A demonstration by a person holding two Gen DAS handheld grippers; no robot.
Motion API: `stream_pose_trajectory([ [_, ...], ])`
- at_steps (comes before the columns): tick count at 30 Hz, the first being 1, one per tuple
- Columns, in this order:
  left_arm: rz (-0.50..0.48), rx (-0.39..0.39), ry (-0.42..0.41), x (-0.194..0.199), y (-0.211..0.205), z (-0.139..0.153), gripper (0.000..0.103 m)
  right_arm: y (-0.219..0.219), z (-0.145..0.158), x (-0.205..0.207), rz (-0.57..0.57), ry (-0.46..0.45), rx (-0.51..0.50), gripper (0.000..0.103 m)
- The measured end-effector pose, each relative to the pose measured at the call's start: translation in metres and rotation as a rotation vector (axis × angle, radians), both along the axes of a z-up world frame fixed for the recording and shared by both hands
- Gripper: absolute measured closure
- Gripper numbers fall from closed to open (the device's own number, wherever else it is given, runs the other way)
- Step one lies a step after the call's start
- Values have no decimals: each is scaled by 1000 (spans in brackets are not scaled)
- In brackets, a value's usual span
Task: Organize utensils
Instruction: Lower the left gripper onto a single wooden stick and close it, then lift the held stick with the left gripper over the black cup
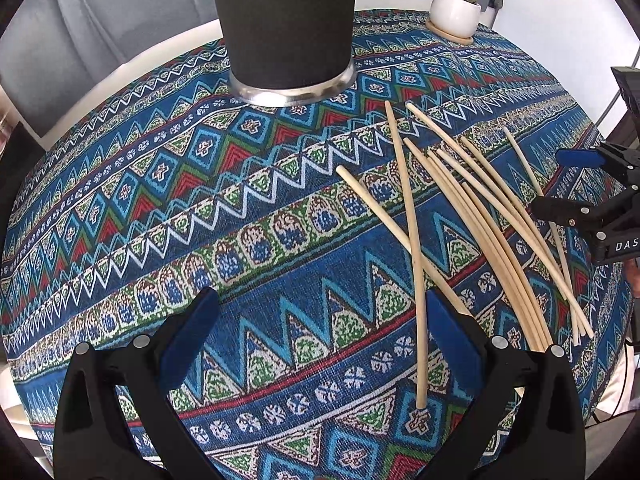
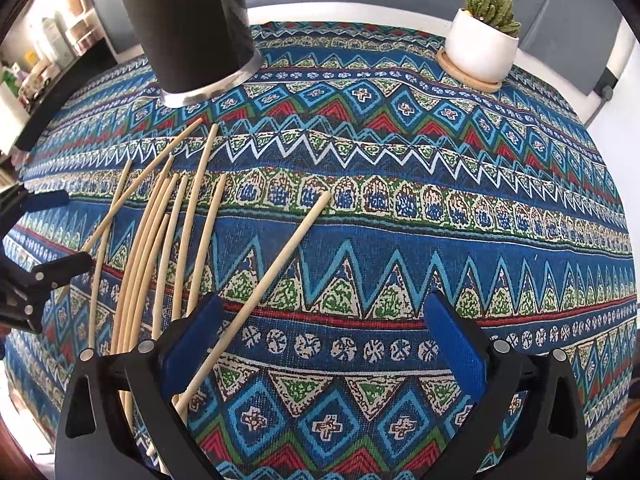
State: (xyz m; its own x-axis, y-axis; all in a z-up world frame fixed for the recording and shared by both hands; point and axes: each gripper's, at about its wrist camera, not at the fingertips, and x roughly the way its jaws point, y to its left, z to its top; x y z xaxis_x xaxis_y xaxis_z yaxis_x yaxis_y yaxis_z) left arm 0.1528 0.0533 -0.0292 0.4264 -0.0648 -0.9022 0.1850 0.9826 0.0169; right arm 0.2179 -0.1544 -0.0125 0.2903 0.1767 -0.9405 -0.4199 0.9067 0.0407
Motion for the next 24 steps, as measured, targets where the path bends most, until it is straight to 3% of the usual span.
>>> stream_pose_trajectory([
  [2,-14,1,-6,3,-3,0,5,3,0,6,31,24,-12,7],
  [4,-33,-3,-22,2,-5,4,18,3,0,7,59,28,-20,10],
  [5,-39,-5,-26,2,-6,6,34,3,2,8,70,29,-21,19],
  [6,-54,-8,-24,2,-8,9,52,3,6,7,92,23,-17,47],
  [7,-70,-13,-18,1,-9,11,62,4,11,3,135,13,-12,66],
  [8,-84,-23,-11,0,-9,12,82,5,14,1,185,26,-13,91],
  [9,-95,-38,0,-2,-8,12,94,5,15,0,210,40,-20,95],
  [14,-78,-102,28,-11,0,12,98,-10,15,-3,208,46,43,97],
  [24,-15,-109,-9,-37,17,25,98,-38,40,-17,190,-50,114,102],
])
